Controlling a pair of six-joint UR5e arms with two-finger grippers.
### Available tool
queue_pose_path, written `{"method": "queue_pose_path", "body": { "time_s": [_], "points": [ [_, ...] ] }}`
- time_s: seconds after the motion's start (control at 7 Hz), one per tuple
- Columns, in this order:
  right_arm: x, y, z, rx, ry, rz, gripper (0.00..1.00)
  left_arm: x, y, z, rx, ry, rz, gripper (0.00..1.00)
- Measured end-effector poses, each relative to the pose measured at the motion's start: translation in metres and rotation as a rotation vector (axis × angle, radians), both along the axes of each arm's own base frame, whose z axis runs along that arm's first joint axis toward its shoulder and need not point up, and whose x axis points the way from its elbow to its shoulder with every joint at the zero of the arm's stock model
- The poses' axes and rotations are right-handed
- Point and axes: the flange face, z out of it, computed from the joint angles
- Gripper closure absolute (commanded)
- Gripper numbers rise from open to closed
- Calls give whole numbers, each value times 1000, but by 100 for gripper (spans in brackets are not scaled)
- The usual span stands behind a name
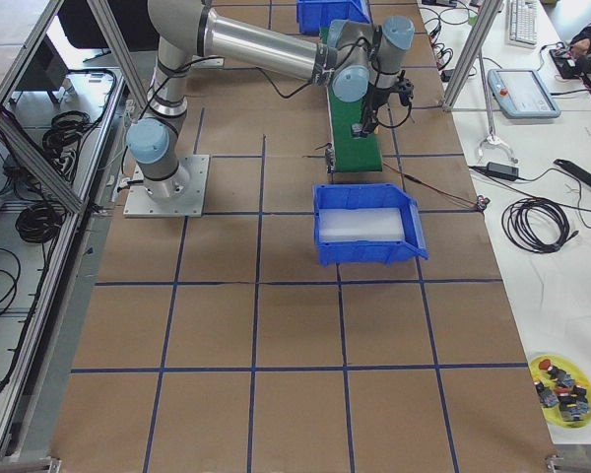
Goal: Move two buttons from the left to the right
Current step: 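Carry the yellow button with the right gripper into the empty bin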
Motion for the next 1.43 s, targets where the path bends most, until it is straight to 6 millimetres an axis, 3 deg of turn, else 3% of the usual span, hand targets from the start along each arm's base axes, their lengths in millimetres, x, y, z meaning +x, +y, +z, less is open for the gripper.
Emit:
{"method": "queue_pose_path", "body": {
  "time_s": [0.14,0.29,0.43,0.57,0.71,0.86,1.43],
  "points": [
    [-48,4,34,-6,-7,14,97,0,0,1,-1,-1,0,0],
    [-107,8,53,-18,-14,44,97,0,0,0,0,0,2,0],
    [-164,17,57,-22,-25,55,98,0,-1,0,1,1,4,0],
    [-206,26,50,-18,-39,45,98,0,0,0,-1,2,4,0],
    [-227,33,35,-10,-50,28,97,0,0,0,0,2,6,0],
    [-234,38,13,-18,-49,16,97,0,-1,-1,2,2,8,0],
    [-237,44,-75,-36,-29,-31,96,0,-2,-1,2,1,8,0]
  ]
}}
